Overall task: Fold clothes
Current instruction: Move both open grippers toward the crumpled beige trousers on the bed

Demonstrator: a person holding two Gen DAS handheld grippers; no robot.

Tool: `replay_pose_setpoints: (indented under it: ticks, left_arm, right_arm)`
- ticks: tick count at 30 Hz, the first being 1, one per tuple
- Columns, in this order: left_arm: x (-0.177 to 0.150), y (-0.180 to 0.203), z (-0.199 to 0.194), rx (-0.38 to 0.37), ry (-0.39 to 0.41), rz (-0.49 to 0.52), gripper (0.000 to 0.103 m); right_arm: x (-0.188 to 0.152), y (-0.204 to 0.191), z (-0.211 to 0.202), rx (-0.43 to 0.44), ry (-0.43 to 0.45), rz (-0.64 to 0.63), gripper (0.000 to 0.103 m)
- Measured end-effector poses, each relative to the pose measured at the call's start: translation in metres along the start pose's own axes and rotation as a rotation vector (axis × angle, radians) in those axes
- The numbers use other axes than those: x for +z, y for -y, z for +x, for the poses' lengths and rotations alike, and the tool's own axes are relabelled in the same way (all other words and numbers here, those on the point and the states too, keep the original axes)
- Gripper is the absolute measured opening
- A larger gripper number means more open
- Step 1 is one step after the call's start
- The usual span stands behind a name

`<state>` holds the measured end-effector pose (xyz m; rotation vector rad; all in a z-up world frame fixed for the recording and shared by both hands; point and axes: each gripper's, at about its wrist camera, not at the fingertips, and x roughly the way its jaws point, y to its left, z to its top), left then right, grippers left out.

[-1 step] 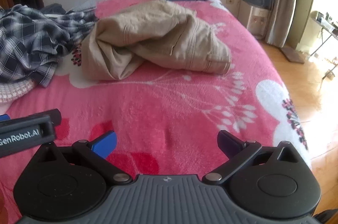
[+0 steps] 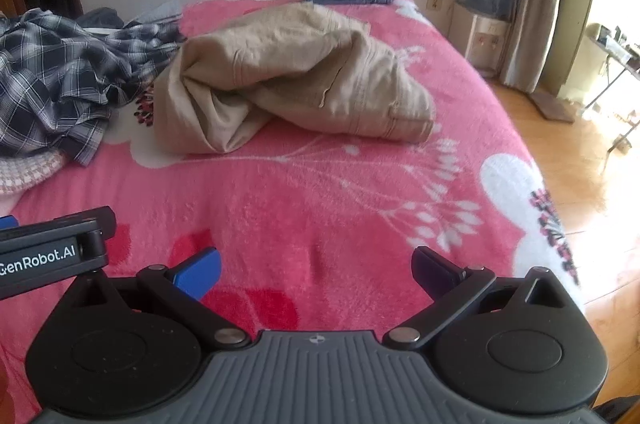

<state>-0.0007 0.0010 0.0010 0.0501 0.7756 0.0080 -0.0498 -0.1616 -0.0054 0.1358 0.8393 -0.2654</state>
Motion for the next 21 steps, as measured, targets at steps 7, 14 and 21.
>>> replay_pose_setpoints:
  ticks: [7, 14, 21]
  left_arm:
    - [0.003, -0.003, -0.004, 0.013, -0.062, -0.025, 0.103]
    - [0.006, -0.011, -0.008, -0.044, -0.076, -0.069, 0.103]
    - [0.007, -0.004, -0.010, -0.103, -0.094, -0.055, 0.103]
  right_arm:
    - [0.000, 0.004, -0.012, -0.020, 0.017, -0.006, 0.103]
    - [-0.003, 0.008, -0.024, -0.069, 0.046, 0.003, 0.103]
    - [-0.001, 0.018, -0.044, -0.118, 0.106, 0.045, 0.103]
